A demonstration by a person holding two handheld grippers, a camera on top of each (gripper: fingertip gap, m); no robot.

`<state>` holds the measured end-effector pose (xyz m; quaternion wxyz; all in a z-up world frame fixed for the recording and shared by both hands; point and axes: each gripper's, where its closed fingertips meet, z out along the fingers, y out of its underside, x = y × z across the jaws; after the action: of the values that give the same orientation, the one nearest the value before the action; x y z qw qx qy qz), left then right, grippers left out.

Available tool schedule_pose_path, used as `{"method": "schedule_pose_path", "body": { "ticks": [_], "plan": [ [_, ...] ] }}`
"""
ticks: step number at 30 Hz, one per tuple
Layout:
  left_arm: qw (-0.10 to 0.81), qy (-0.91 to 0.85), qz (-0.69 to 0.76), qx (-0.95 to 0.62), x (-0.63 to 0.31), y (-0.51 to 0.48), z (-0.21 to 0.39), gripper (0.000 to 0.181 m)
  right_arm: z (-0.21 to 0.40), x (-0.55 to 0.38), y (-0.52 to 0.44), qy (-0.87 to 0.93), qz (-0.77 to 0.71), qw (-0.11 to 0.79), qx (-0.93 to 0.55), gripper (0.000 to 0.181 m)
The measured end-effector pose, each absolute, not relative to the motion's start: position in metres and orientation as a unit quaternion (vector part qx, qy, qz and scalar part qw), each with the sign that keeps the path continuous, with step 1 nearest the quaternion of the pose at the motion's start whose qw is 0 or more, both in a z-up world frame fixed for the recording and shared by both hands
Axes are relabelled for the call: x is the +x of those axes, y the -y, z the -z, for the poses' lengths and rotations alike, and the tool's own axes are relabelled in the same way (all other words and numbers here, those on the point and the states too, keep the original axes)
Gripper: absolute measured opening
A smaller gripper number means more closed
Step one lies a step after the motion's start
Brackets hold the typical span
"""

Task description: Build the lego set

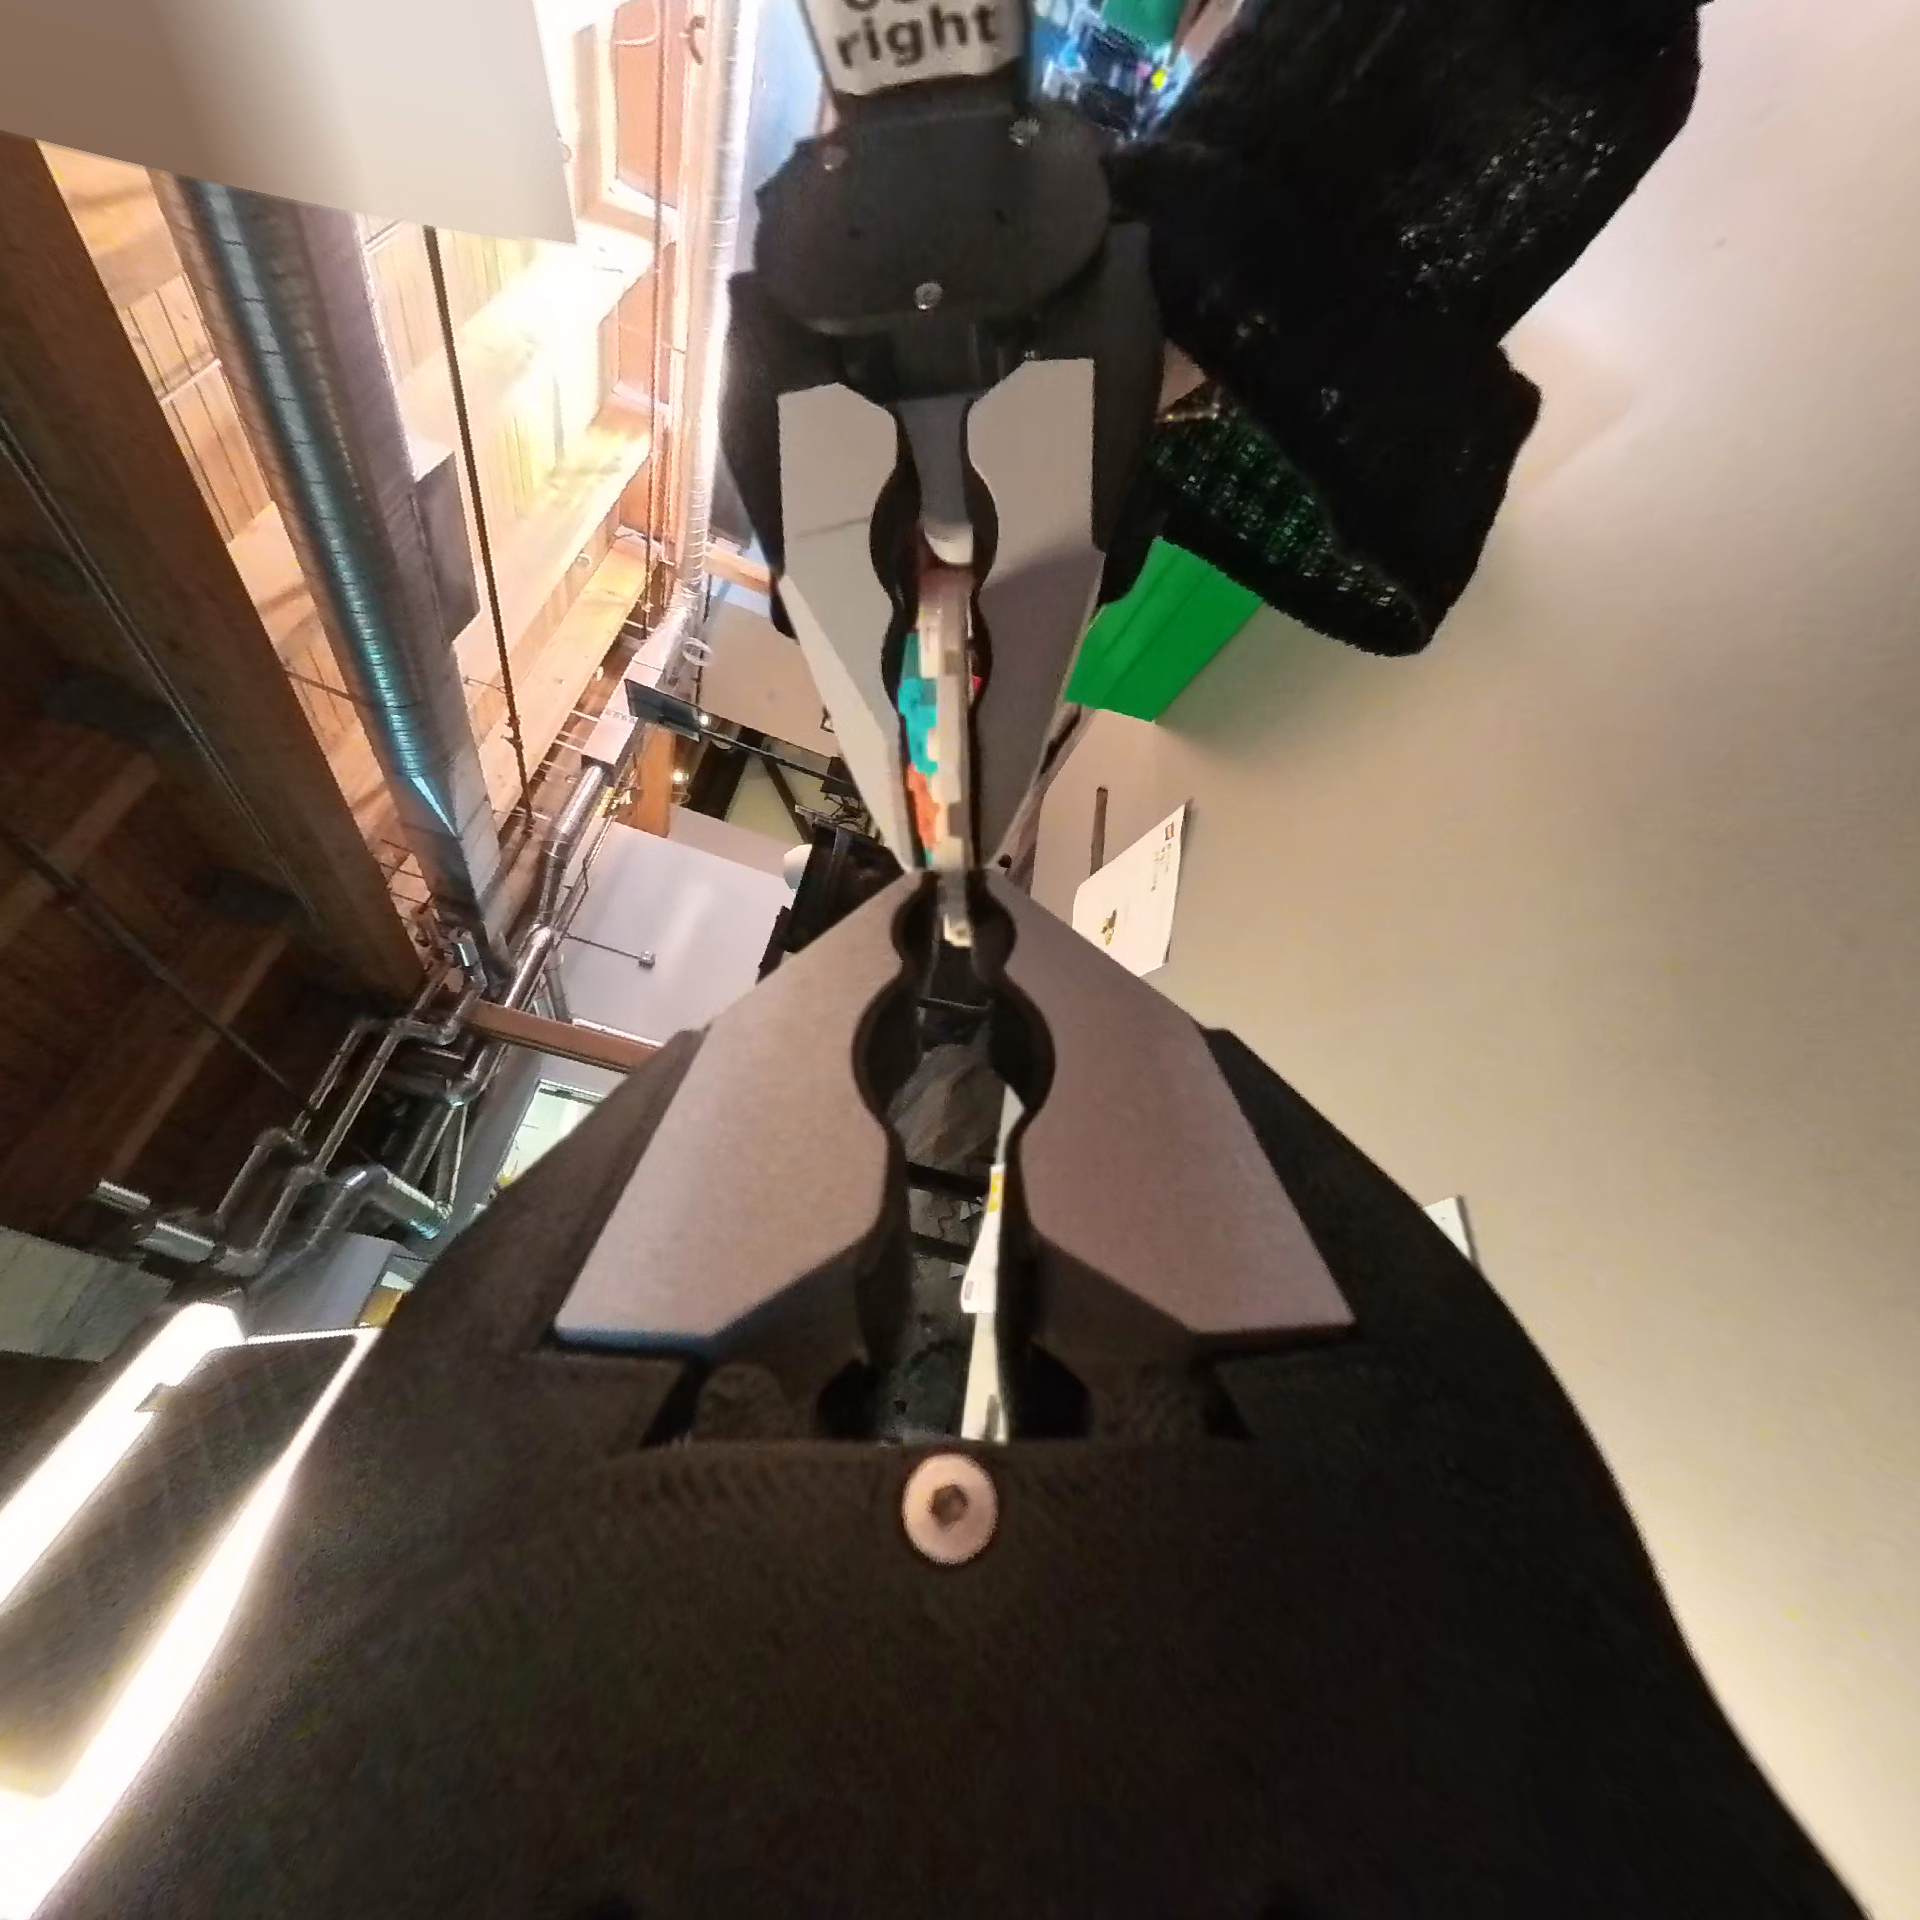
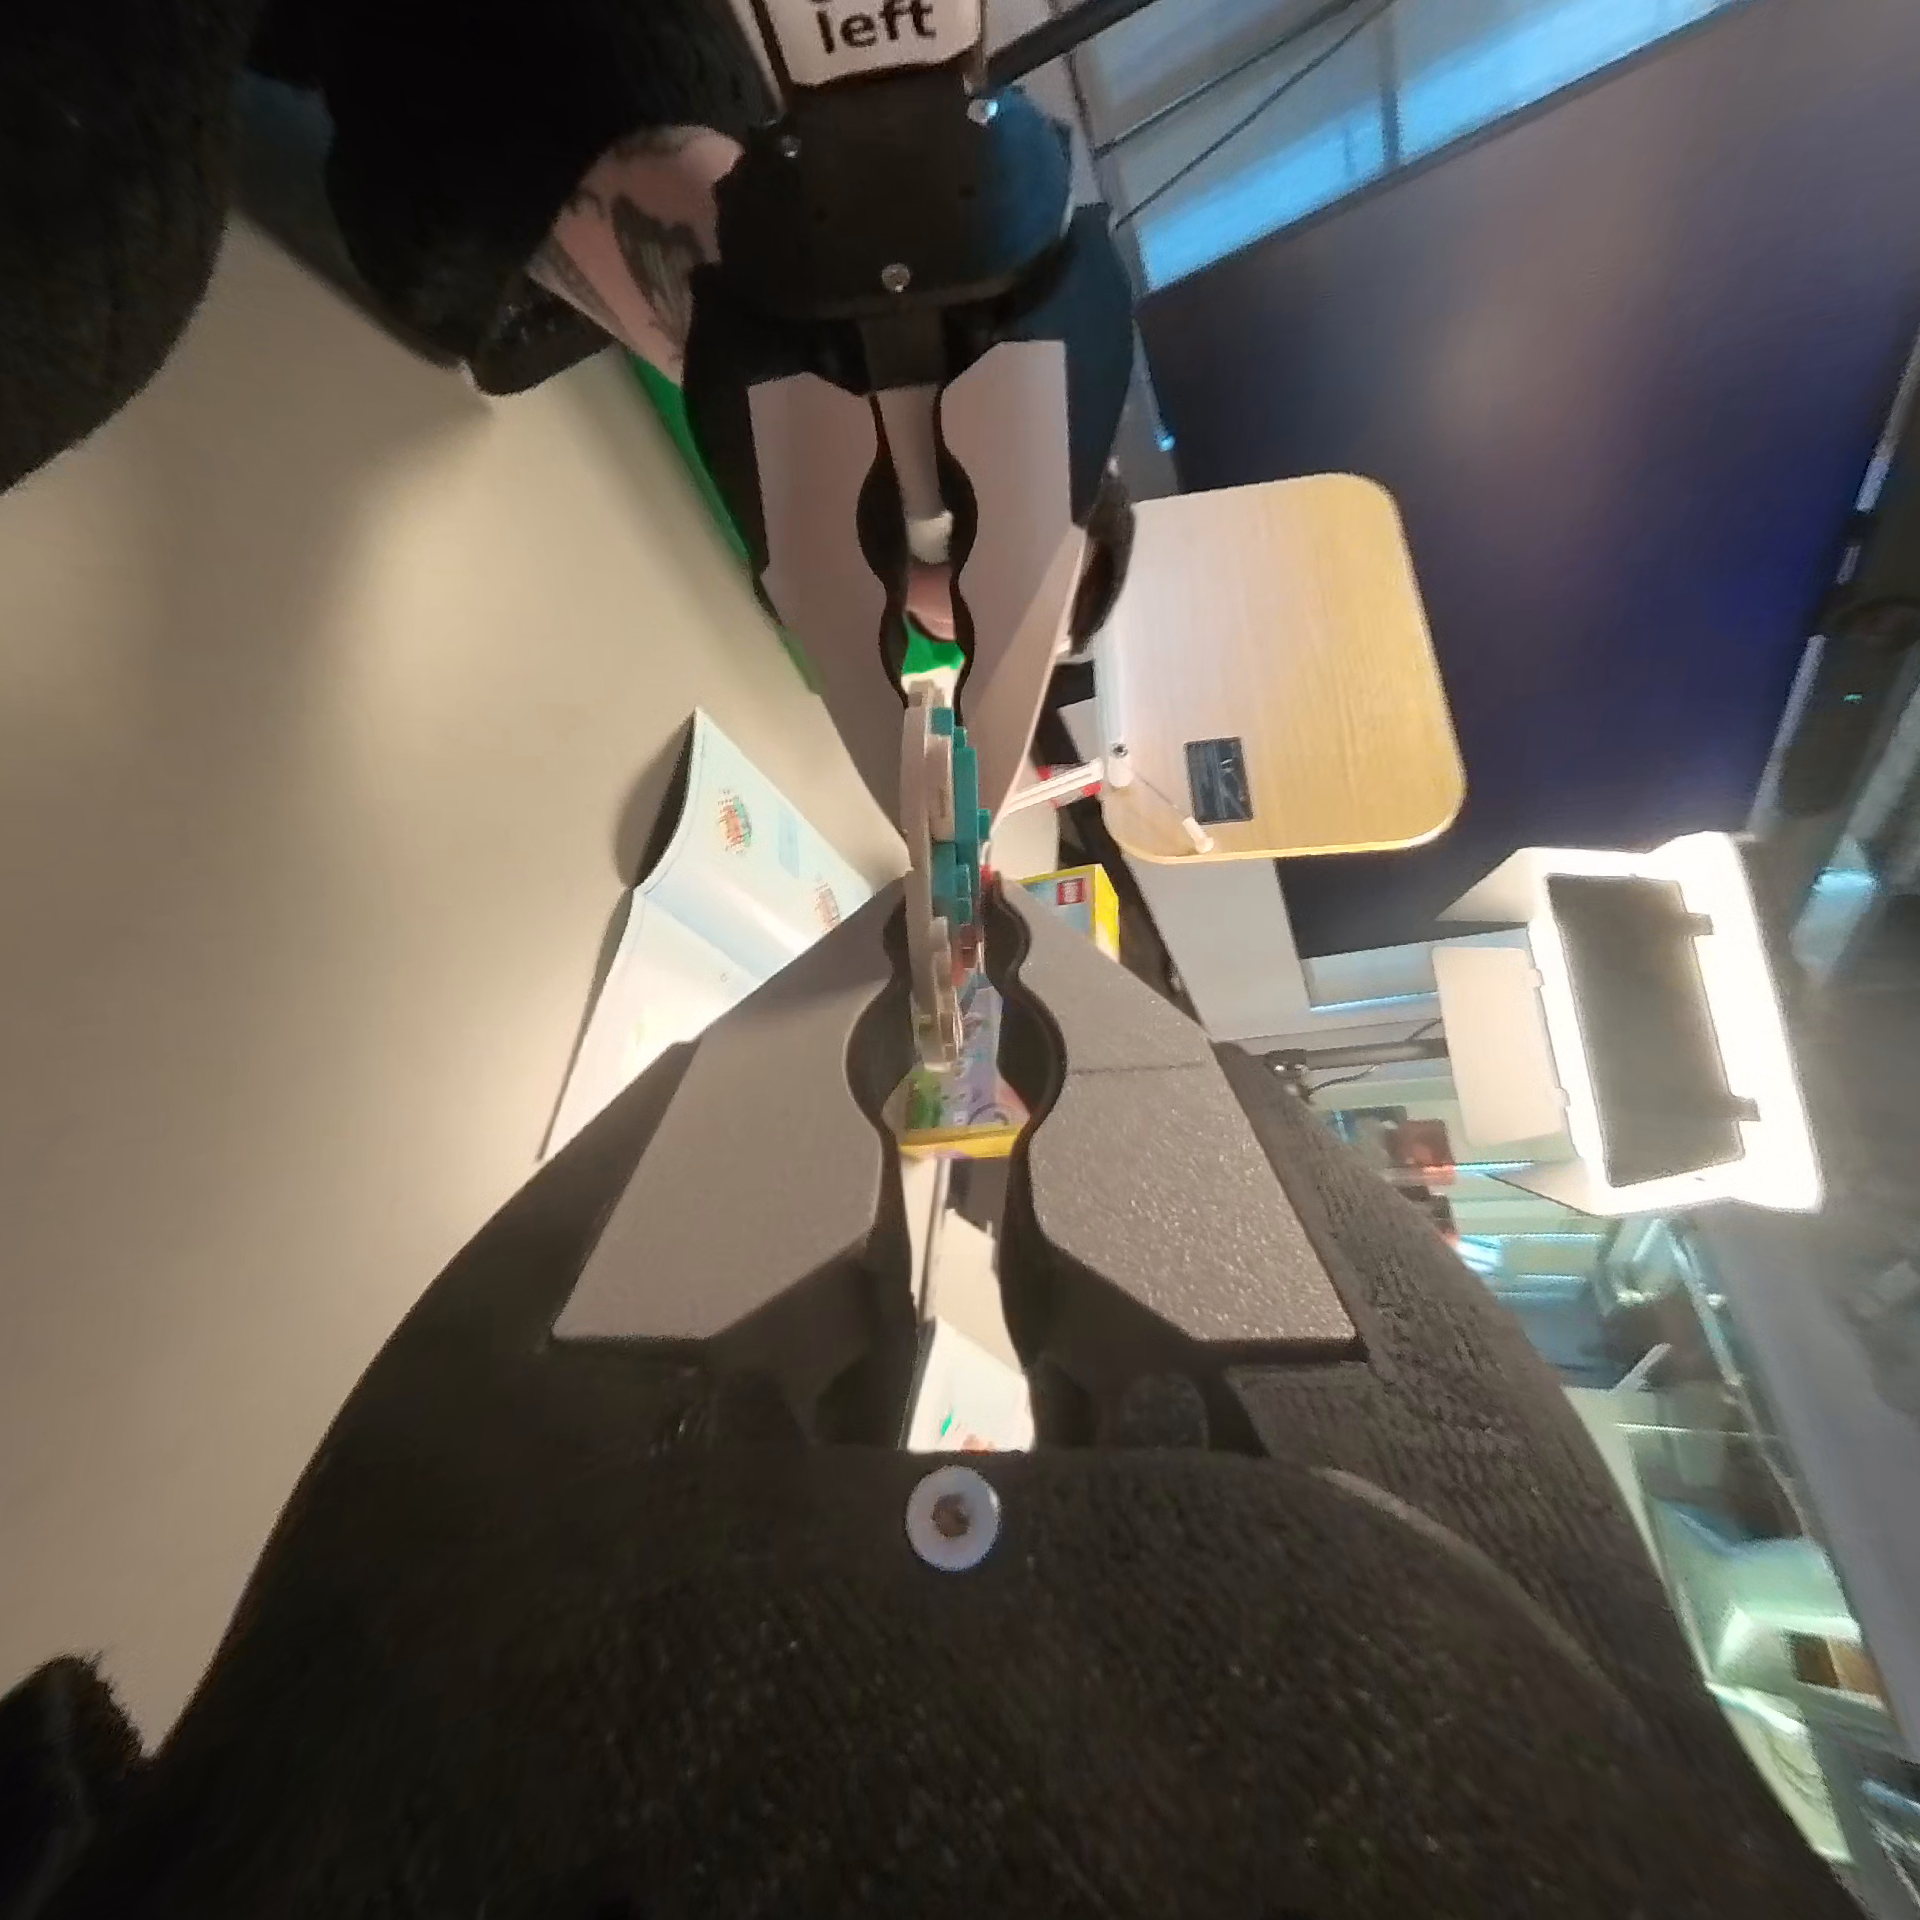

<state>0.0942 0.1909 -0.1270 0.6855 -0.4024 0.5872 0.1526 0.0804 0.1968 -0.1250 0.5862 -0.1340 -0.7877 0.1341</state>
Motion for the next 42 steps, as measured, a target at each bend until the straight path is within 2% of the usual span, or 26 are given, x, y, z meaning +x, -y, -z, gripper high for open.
{"method": "schedule_pose_path", "body": {
  "ticks": [4, 9, 11, 12, 13, 15, 19, 23, 24, 30, 37, 42],
  "plan": [
    [0.678, -0.590, -0.147, -0.413, 0.094, -0.189, 0.138, 0.004, 0.135, 0.081, -0.195, 0.802, -0.137, 0.562, -0.146, 0.009],
    [0.695, -0.547, -0.107, -0.454, 0.085, -0.180, 0.159, 0.005, 0.155, 0.072, -0.187, 0.788, -0.166, 0.574, -0.149, 0.009],
    [0.688, -0.536, -0.107, -0.477, 0.078, -0.177, 0.175, 0.026, 0.167, 0.067, -0.185, 0.783, -0.181, 0.575, -0.152, 0.009],
    [0.685, -0.533, -0.104, -0.485, 0.076, -0.175, 0.182, 0.028, 0.172, 0.064, -0.184, 0.780, -0.192, 0.575, -0.155, 0.009],
    [0.688, -0.533, -0.100, -0.482, 0.074, -0.170, 0.186, 0.025, 0.177, 0.061, -0.181, 0.776, -0.208, 0.574, -0.157, 0.009],
    [0.699, -0.520, -0.109, -0.478, 0.067, -0.166, 0.188, 0.007, 0.186, 0.054, -0.175, 0.773, -0.237, 0.568, -0.157, 0.009],
    [0.680, -0.521, -0.115, -0.504, 0.051, -0.160, 0.202, 0.004, 0.199, 0.040, -0.169, 0.769, -0.259, 0.562, -0.157, 0.010],
    [0.634, -0.509, -0.169, -0.557, 0.012, -0.165, 0.234, 0.004, 0.228, 0.029, -0.196, 0.764, -0.269, 0.545, -0.217, 0.051],
    [0.616, -0.509, -0.185, -0.572, -0.001, -0.167, 0.246, 0.004, 0.236, 0.028, -0.213, 0.753, -0.269, 0.547, -0.247, 0.052],
    [0.516, -0.554, -0.249, -0.603, -0.037, -0.168, 0.303, 0.004, 0.242, 0.035, -0.291, 0.596, -0.356, 0.609, -0.384, 0.048],
    [0.479, -0.620, -0.268, -0.561, -0.025, -0.170, 0.327, 0.004, 0.242, 0.043, -0.310, 0.567, -0.313, 0.655, -0.389, 0.038],
    [0.480, -0.635, -0.259, -0.547, -0.021, -0.173, 0.330, 0.004, 0.245, 0.042, -0.309, 0.575, -0.307, 0.654, -0.384, 0.037]
  ]
}}
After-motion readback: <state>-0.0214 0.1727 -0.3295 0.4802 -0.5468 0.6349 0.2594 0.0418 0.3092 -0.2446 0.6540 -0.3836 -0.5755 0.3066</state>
